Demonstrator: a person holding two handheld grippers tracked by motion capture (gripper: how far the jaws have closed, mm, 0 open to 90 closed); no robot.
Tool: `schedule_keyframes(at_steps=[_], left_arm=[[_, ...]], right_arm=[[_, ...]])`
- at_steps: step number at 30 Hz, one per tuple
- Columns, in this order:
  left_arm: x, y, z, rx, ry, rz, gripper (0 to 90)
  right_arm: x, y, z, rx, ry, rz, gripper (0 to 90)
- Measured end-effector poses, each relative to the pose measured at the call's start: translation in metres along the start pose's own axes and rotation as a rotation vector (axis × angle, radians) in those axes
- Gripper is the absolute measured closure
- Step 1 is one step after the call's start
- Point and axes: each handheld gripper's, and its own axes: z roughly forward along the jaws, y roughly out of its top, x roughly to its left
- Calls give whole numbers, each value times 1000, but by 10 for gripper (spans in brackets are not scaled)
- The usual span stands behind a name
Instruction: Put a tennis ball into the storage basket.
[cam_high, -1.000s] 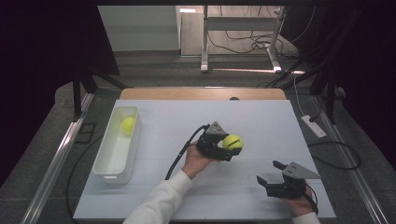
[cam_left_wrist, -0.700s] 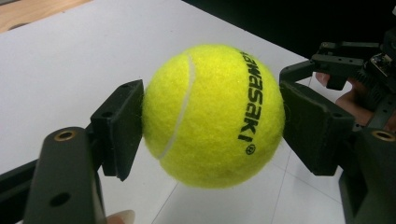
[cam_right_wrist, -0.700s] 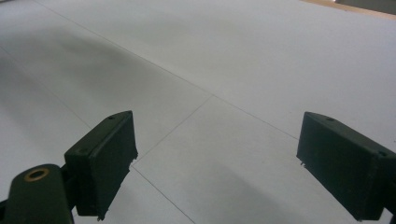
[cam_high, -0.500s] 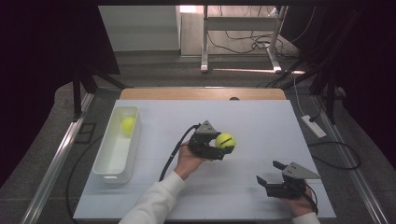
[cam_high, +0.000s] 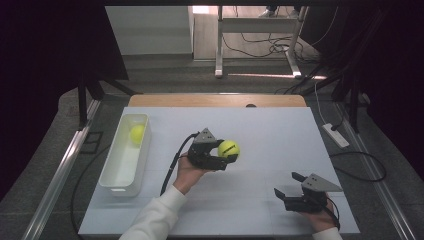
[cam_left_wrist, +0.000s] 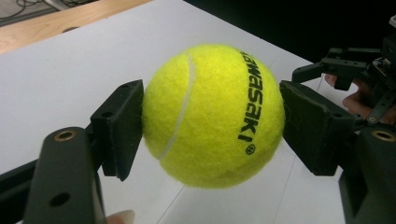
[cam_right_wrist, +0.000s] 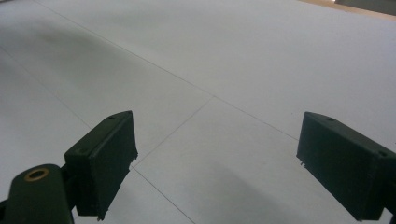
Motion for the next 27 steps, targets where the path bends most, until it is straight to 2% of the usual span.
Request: schedule_keyframes(at_steps=[14,27], left_arm=[[5,-1,-25,-21,36,-2,267],[8,-3,-34,-38,48,-12,266]], right_arm=[[-1,0,0,3,-6,1,117],[-1,0,0,4,-5,-1,116]])
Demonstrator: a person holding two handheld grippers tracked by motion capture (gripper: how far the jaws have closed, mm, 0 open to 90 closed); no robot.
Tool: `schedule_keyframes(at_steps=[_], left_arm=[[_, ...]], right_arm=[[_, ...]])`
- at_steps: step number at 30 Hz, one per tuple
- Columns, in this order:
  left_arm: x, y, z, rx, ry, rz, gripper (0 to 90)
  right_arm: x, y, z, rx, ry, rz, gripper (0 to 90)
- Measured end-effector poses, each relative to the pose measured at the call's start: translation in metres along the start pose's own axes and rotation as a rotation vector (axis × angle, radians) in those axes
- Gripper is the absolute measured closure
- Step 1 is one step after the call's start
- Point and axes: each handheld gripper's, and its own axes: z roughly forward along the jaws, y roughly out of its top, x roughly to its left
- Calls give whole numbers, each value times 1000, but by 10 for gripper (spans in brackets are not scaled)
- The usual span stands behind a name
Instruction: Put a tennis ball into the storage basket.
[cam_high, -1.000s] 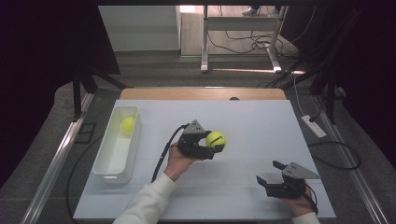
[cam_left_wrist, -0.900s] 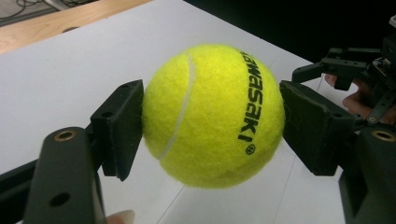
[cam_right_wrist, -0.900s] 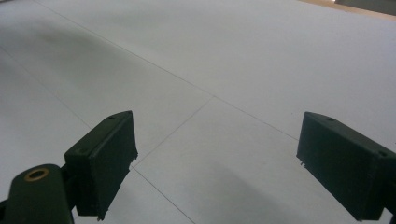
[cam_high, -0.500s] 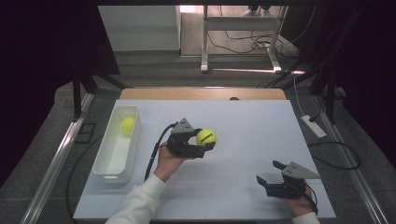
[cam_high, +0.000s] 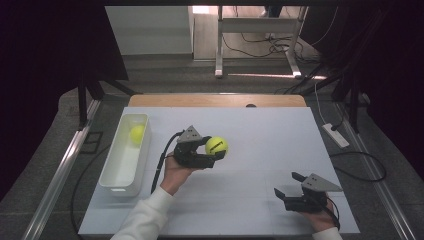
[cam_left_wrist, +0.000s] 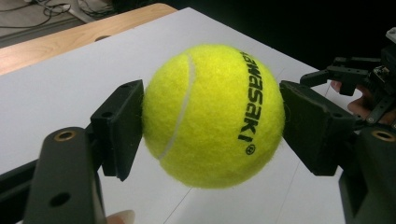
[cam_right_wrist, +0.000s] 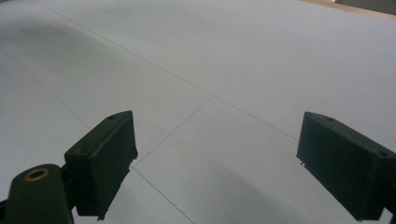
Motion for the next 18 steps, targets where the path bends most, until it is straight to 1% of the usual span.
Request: schedule_keyframes(at_steps=[5,14,18], left_arm=[[1,0,-6,-10,4,-5,266],[8,-1,-26,-30,37,-15,267],[10,-2,-32,-35,48,-18,267]], right_arm=[[0,0,0,-1,0,0,117],[1,1,1,-2,4,1,116],[0,1,1,-2,3,2,117]])
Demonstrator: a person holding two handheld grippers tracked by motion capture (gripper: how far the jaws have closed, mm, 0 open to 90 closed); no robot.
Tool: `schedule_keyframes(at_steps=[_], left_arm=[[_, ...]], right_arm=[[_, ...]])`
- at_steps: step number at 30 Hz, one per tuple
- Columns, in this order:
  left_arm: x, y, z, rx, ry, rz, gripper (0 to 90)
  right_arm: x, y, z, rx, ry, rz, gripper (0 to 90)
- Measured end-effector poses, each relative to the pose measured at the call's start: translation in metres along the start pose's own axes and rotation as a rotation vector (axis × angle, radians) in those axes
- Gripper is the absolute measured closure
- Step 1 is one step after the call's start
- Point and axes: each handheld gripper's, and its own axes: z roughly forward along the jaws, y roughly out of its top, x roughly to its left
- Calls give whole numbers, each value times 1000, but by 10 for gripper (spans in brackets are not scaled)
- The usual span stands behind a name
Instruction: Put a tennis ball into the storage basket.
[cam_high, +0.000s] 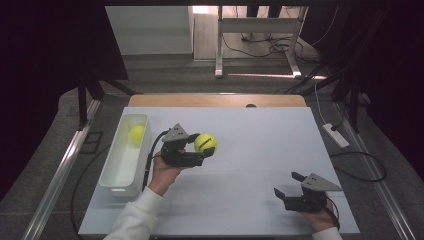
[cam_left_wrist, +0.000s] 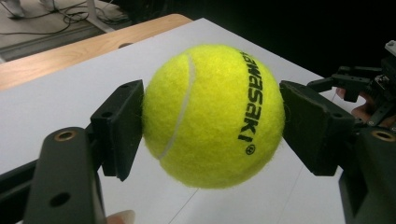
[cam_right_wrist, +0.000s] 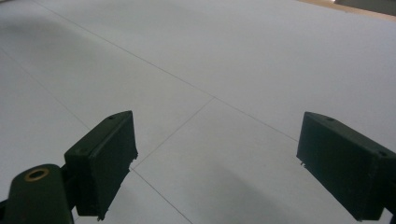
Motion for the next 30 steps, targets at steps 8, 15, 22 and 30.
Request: schedule_keyframes(at_steps=[8,15,22,30], left_arm=[[5,0,-16,-17,25,-4,267],[10,0,-27,-27,40,-12,267],[14,0,-35,-41,56,-19,267],[18,0,-44,-55,71,-32,267]], right_arm=[[0,0,0,-1,1,-2,116],[0,0,0,0,1,-2,117],[0,0,1,0,0,-6,116],[0,0,1,1,1,-5,116]])
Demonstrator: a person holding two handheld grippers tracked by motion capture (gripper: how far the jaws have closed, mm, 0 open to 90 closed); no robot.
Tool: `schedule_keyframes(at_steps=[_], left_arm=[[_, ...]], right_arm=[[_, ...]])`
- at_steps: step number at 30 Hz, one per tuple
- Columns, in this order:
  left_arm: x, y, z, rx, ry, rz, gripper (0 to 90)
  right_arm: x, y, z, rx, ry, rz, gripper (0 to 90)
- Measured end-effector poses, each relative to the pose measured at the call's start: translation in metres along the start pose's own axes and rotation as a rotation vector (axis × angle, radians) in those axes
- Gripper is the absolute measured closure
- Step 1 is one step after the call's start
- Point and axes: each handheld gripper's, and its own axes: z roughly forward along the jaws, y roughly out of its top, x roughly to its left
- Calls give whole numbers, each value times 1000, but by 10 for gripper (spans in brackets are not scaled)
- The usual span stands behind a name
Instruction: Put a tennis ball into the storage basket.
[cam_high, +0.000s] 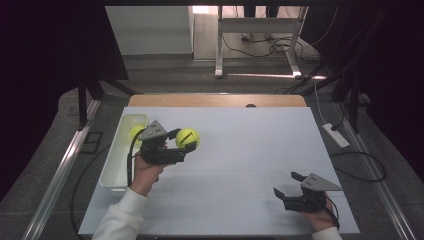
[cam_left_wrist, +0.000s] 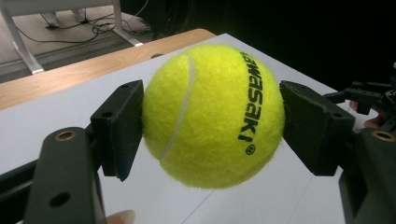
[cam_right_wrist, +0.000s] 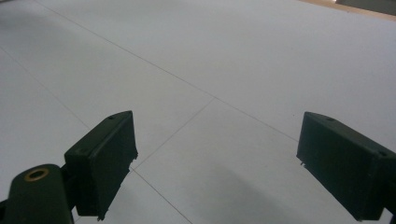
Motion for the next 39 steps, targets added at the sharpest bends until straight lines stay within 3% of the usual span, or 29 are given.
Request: schedule_keyframes(at_steps=[39], left_arm=[[35,0,-43,-31,137,-51,267]], right_arm=[[1,1,1,-1,2,-3,116]])
